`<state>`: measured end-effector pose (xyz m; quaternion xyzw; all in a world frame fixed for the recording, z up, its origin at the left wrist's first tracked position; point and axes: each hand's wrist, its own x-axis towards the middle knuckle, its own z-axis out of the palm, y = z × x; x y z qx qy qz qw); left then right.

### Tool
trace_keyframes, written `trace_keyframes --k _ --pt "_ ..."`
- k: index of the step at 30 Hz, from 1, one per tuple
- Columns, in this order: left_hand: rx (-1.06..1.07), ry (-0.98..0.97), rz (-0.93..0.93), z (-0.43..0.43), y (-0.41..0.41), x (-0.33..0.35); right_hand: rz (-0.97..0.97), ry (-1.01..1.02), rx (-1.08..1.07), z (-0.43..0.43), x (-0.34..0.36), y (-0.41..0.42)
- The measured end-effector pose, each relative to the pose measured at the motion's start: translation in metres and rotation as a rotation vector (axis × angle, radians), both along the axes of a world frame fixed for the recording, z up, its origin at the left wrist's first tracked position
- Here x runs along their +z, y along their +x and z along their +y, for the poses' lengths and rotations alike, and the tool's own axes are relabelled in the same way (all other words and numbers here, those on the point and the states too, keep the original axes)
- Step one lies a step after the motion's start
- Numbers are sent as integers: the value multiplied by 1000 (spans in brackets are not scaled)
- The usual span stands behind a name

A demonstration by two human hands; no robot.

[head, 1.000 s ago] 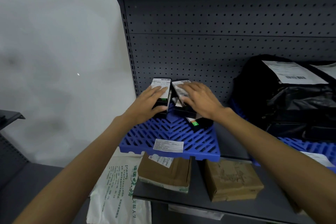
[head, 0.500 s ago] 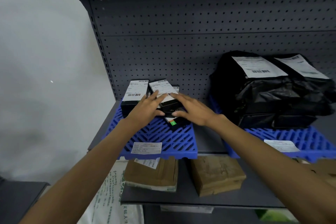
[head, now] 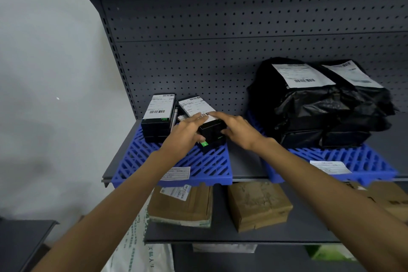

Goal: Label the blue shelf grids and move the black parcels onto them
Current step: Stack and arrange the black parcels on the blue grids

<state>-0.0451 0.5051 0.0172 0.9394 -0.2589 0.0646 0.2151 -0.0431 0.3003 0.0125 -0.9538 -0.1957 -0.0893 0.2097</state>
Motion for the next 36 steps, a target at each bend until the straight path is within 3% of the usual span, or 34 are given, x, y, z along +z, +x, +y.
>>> trace_keyframes --k 16,22,26,36 --pt "23 4 -212 0 -22 0 19 14 5 -5 -4 -20" --pt "54 241 -415 2 -20 -9 -35 54 -42 2 -12 -25" --pt "61 286 -490 -6 -17 -20 -65 89 -62 8 -16 -26" --pt "62 352 -427 21 3 -14 -57 26 -135 45 -15 -18"
